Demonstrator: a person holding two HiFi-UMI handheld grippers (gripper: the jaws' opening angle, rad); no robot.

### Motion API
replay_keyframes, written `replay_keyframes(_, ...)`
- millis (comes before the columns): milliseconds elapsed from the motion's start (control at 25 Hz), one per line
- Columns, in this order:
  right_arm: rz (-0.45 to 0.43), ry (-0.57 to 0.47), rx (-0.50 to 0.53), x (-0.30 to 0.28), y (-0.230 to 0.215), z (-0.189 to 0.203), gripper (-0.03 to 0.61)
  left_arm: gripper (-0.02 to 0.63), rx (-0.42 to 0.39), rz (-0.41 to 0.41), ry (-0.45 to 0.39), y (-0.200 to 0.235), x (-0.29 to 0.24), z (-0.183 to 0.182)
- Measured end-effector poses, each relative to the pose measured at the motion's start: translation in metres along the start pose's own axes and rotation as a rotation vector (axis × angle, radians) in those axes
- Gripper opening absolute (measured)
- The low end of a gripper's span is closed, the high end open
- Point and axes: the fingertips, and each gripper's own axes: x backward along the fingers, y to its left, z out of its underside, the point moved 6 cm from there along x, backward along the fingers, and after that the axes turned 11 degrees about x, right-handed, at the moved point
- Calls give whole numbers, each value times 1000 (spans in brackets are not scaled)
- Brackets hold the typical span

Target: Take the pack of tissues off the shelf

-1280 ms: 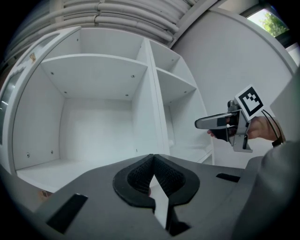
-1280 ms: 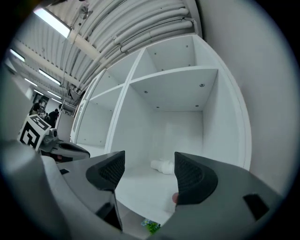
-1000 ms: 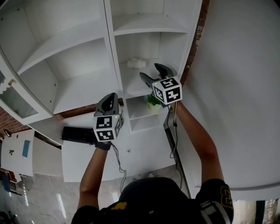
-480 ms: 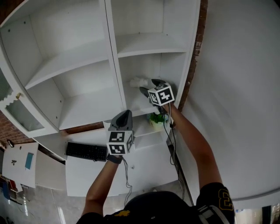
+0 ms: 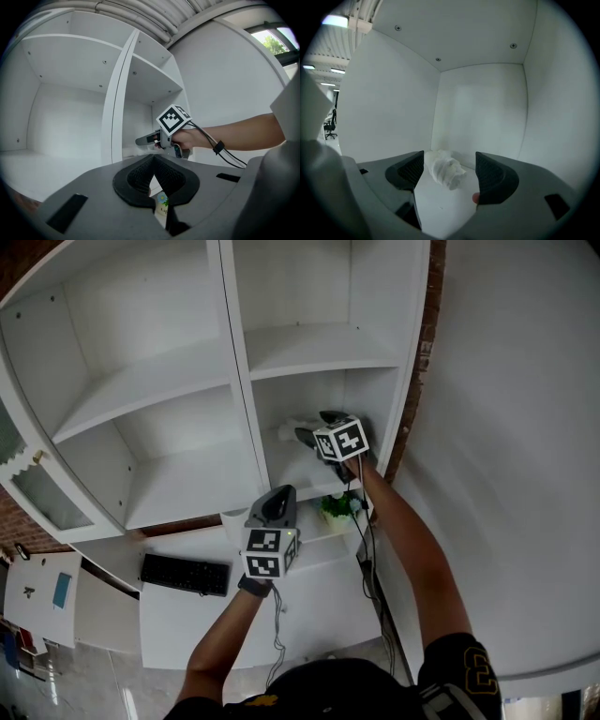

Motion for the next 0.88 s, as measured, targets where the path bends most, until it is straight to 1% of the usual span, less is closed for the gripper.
replay_keyframes(160, -60, 20, -86, -12, -11, 8, 331, 18, 4, -3, 7, 3, -3, 2)
replay_keyframes(400, -135, 65, -164, -26, -14, 13, 331, 18, 2, -9, 4, 7, -5, 5)
replay_keyframes(480, -139, 75, -163, -26, -15, 14, 331, 18, 5, -8, 4, 6, -7, 7)
replay_keyframes(720, -141, 105, -109, -29, -8, 12, 331, 18, 19, -8, 10, 4, -13, 13)
replay_keyframes(880, -122, 130, -85, -28, -8, 13, 331, 18, 30, 2, 11, -1, -19, 17)
